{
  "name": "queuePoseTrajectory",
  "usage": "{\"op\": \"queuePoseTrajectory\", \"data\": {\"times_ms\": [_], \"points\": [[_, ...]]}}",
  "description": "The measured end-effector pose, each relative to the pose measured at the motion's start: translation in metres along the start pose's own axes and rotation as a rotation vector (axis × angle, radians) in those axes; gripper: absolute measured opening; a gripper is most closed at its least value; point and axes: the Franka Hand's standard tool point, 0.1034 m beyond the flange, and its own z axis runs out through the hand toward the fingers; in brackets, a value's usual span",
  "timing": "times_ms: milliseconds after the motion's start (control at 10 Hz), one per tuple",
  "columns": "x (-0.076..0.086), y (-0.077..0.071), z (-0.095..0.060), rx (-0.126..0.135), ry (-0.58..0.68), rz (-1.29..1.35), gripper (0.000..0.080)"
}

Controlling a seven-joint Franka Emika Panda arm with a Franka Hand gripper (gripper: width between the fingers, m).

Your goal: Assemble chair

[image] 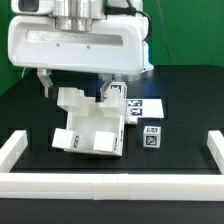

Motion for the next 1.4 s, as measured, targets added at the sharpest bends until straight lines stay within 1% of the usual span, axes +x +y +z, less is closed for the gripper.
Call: {"op": "queuePoseTrajectory", "data": {"times_ms": [100,200,400,600,700,800,900,1000,1200,1300,1400], "points": [[-0.003,0.0,-0.008,0.014,-0.023,0.006,0.0649],[-0.01,-0.002,-0.016,0.032,-0.036,0.013,0.0649],[-0.032,-0.007,-0.014,0.043,-0.048,0.019,0.0649],[-0.044,-0.009,-0.008,0.043,-0.053,0.022,0.0649],[-0.047,-0.011,-0.004,0.038,-0.052,0.018,0.0649],[-0.045,-0.01,-0.002,0.033,-0.053,0.017,0.0649],[-0.037,-0.01,0.0,0.026,-0.047,0.014,0.0649],[-0.028,-0.01,0.003,0.016,-0.04,0.009,0.0649],[-0.009,-0.006,0.016,-0.012,-0.032,0.001,0.0649],[-0.005,-0.005,0.023,-0.023,-0.035,-0.002,0.0649],[-0.004,-0.004,0.026,-0.028,-0.038,-0.005,0.0649]]}}
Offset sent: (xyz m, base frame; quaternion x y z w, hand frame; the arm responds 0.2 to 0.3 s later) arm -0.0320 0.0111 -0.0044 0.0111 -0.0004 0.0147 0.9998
